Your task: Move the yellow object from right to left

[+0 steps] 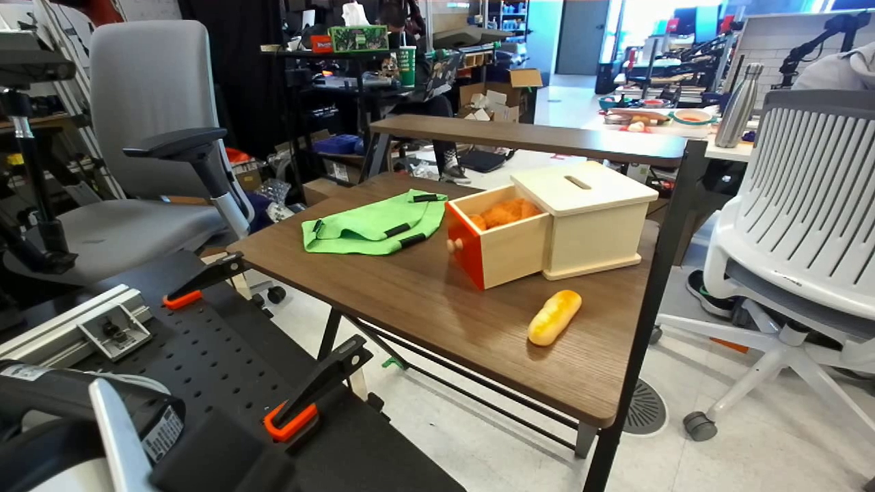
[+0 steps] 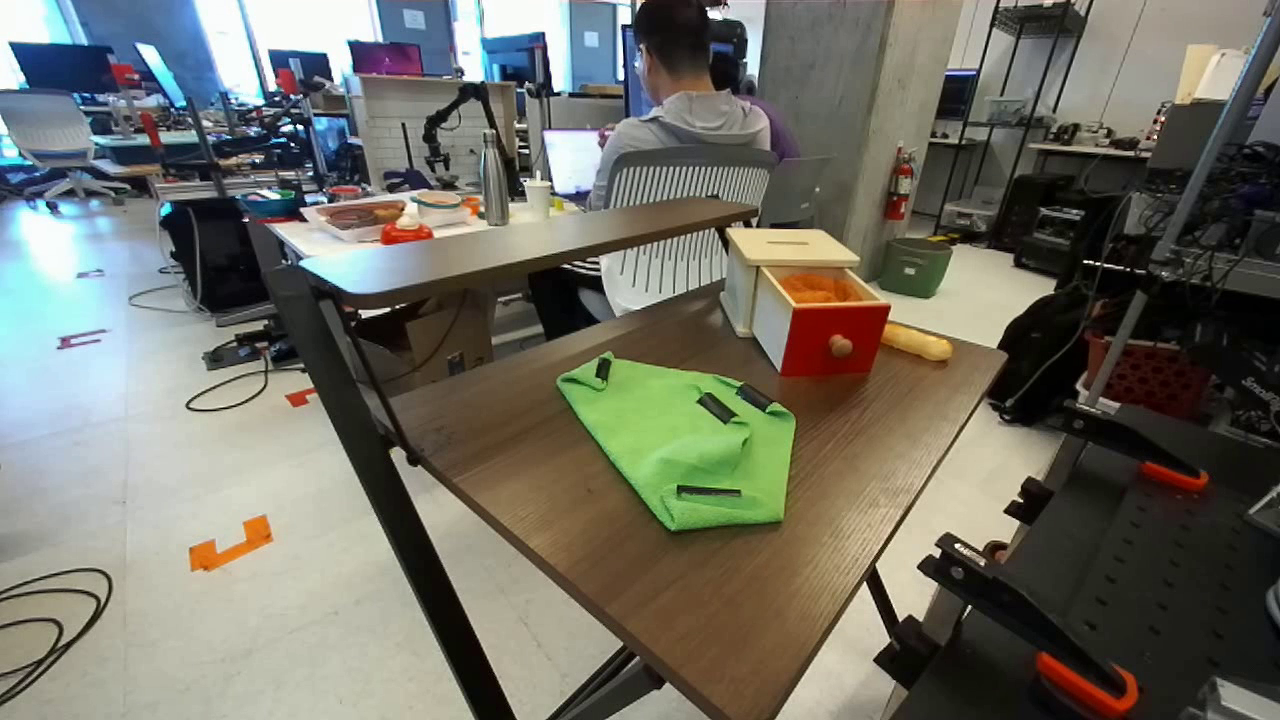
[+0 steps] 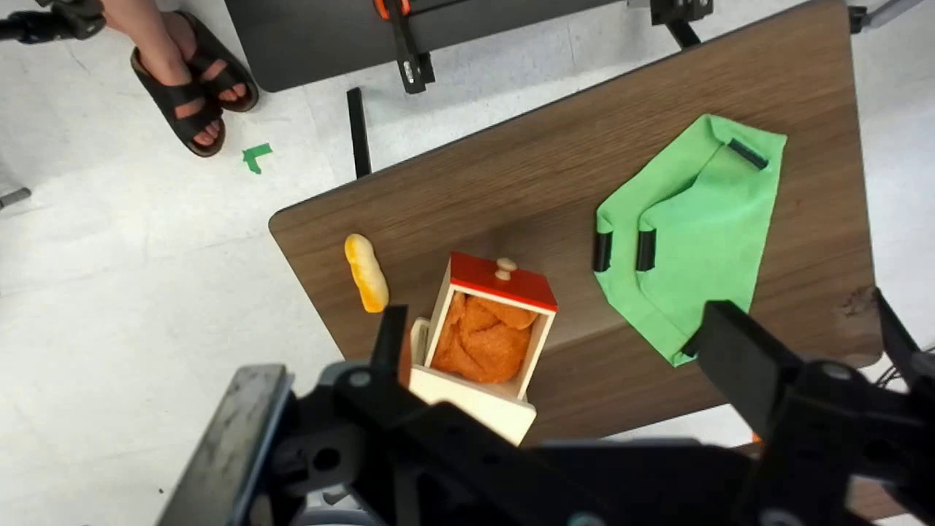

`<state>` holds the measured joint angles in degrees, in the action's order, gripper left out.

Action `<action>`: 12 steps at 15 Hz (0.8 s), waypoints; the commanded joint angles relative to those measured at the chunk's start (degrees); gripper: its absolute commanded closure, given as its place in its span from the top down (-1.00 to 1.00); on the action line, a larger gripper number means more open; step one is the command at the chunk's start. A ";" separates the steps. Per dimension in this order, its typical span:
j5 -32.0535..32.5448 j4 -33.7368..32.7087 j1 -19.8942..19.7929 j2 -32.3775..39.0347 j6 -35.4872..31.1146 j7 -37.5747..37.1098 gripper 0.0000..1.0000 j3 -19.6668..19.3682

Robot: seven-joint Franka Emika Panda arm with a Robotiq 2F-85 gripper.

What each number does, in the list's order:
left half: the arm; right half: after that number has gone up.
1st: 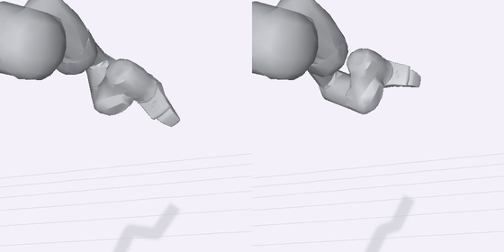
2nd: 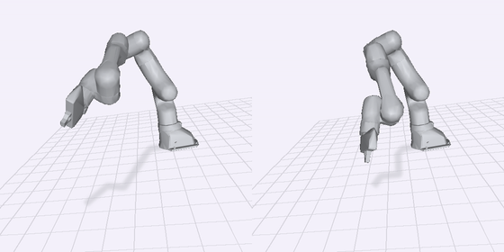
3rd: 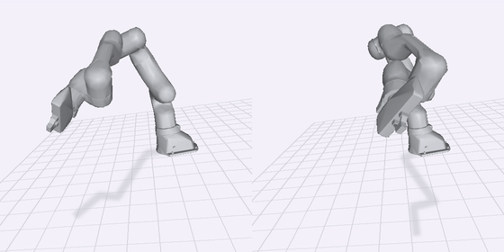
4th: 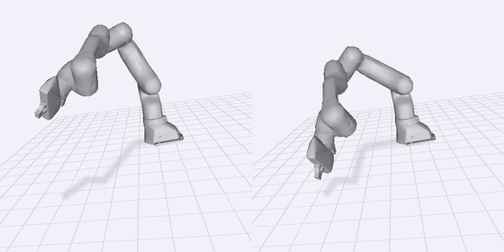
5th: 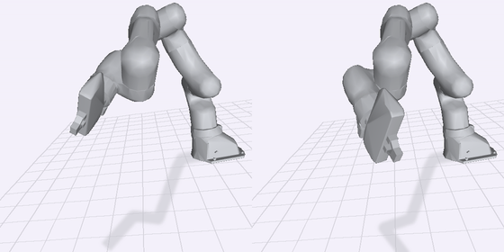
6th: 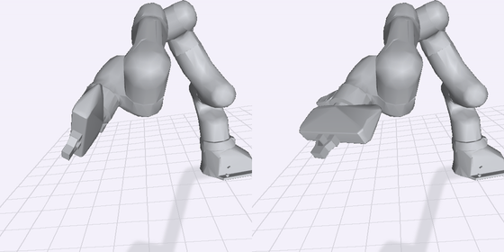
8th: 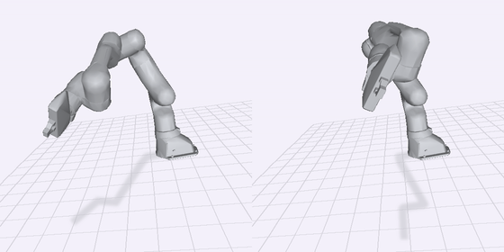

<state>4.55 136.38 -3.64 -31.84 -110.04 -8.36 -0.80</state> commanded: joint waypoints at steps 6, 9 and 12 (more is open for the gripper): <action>-0.02 -1.65 -4.27 13.61 -10.96 7.36 1.00 -7.79; -0.89 -1.99 -5.40 18.93 -14.63 9.55 1.00 -9.88; -2.69 -2.70 -5.88 25.12 -19.41 10.92 1.00 -11.19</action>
<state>4.05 136.02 -8.98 -12.89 -125.71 0.37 -11.03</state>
